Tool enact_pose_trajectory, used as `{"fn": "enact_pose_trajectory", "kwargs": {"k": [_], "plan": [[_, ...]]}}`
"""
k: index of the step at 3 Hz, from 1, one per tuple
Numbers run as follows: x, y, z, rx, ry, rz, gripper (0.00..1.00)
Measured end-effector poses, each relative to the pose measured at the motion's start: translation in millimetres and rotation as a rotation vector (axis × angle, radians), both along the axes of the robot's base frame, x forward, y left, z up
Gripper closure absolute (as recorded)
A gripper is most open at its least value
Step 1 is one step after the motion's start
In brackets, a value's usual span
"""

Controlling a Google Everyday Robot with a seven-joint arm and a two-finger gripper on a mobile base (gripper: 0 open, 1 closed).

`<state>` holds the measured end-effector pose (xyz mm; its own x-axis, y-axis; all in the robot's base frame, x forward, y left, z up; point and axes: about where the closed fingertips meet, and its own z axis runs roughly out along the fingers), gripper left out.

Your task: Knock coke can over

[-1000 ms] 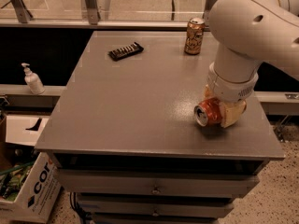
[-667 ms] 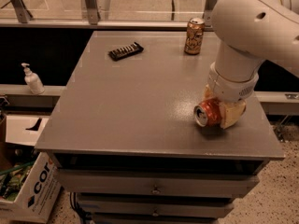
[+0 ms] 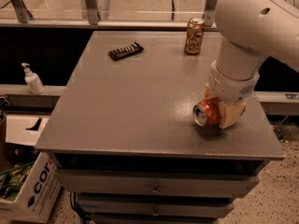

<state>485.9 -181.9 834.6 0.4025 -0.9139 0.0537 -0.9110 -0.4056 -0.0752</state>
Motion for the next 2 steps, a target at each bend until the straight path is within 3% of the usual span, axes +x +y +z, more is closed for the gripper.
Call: {"fn": "enact_pose_trajectory", "kwargs": {"k": [1,2], "plan": [[-1.0,-0.4,-0.7,0.006,0.005,-0.003,0.12],[-2.1,-0.1,-1.8,0.007,0.008,-0.004,0.0]]}}
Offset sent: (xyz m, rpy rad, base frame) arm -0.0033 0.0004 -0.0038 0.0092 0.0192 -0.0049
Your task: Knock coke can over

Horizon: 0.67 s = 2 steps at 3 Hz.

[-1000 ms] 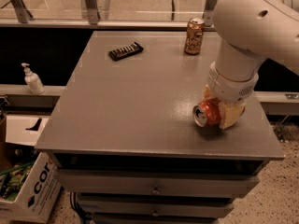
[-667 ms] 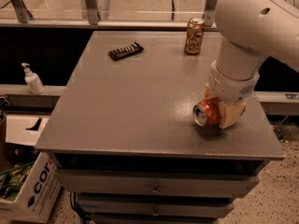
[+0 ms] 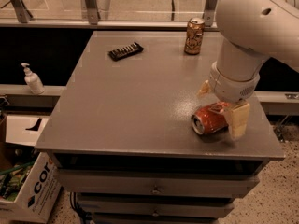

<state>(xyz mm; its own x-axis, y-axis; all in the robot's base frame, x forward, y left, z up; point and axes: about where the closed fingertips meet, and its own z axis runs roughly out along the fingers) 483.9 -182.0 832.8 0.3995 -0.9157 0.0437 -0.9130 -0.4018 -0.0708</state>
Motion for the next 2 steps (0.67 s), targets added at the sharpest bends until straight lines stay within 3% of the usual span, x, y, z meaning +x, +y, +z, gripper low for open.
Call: {"fn": "enact_pose_trajectory", "kwargs": {"k": [2], "plan": [[1.3,-3.8,0.7,0.023,0.004,-0.019,0.0]]}}
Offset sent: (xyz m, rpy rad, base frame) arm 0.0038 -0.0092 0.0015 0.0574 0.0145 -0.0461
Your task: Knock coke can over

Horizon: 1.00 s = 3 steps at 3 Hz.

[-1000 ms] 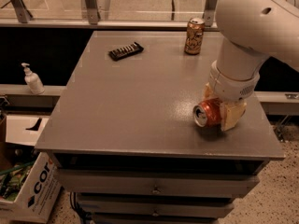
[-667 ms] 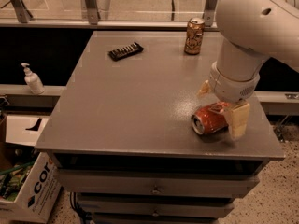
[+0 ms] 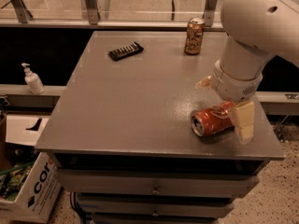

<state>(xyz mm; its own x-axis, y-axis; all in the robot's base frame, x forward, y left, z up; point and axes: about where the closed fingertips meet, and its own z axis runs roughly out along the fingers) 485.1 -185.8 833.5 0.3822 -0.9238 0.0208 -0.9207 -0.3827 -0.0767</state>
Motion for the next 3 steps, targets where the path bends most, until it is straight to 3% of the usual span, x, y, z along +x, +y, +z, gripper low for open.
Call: {"fn": "enact_pose_trajectory", "kwargs": {"k": [1,3], "plan": [[2,-12,2,0.063,0.001,-0.05,0.0],[7,-45,6,0.295,-0.037,-0.205,0.0]]}}
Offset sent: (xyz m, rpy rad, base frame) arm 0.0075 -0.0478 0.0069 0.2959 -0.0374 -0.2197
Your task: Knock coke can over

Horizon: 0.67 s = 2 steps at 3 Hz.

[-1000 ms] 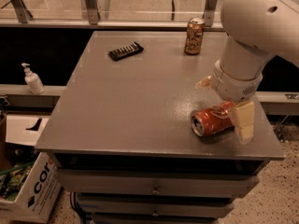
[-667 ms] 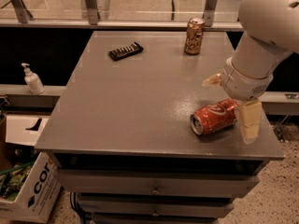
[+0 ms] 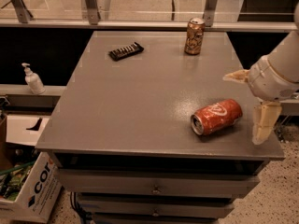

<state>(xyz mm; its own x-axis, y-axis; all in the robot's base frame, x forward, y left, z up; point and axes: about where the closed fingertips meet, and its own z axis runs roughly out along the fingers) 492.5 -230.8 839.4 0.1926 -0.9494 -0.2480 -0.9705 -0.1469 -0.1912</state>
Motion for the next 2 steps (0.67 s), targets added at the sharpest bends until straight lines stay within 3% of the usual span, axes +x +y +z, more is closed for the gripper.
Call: {"fn": "enact_pose_trajectory", "kwargs": {"k": [2], "plan": [[4,-47,5,0.284,-0.026,-0.172,0.0]]}}
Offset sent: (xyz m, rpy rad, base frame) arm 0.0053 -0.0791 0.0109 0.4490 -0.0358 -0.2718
